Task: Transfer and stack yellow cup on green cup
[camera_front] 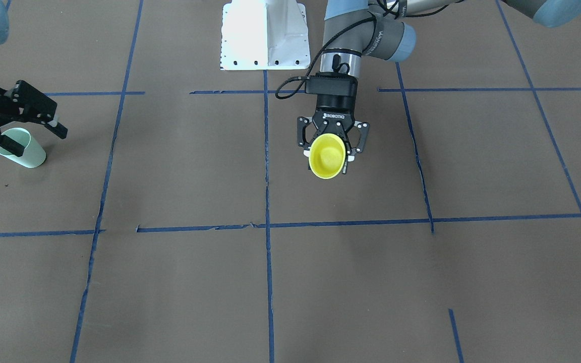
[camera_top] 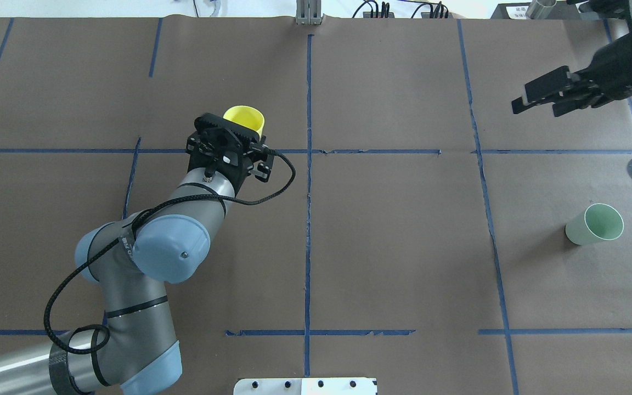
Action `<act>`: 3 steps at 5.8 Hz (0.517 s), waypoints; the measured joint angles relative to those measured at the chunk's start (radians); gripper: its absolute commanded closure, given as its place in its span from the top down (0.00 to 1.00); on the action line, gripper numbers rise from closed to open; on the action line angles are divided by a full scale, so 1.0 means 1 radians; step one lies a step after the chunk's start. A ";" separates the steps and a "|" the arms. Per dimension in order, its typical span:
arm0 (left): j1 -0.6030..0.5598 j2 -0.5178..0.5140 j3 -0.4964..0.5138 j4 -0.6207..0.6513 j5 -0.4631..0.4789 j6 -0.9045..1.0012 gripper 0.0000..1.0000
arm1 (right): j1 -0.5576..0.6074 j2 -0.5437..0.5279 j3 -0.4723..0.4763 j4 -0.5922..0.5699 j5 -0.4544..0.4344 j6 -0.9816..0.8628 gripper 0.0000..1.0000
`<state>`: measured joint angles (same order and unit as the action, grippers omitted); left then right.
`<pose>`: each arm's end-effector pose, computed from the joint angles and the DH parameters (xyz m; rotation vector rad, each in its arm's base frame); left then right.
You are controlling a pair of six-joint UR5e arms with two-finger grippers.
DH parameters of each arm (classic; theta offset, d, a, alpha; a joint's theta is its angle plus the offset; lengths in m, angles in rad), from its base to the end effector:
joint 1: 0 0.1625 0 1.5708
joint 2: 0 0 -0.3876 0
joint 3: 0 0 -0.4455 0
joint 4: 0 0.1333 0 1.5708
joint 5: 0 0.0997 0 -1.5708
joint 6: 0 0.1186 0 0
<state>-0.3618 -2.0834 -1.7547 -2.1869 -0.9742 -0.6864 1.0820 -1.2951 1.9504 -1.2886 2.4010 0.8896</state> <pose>0.5392 -0.4178 0.1431 1.1450 0.7305 0.0484 -0.2330 -0.5355 0.2310 0.1911 -1.1443 -0.0339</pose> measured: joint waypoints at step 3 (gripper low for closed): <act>0.038 -0.028 0.012 -0.212 -0.323 0.223 0.06 | -0.265 0.171 -0.003 -0.006 -0.112 0.290 1.00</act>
<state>-0.3242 -2.1118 -1.7430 -2.3989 -1.2970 -0.4639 0.8172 -1.1240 1.9469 -1.2942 2.2894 1.1798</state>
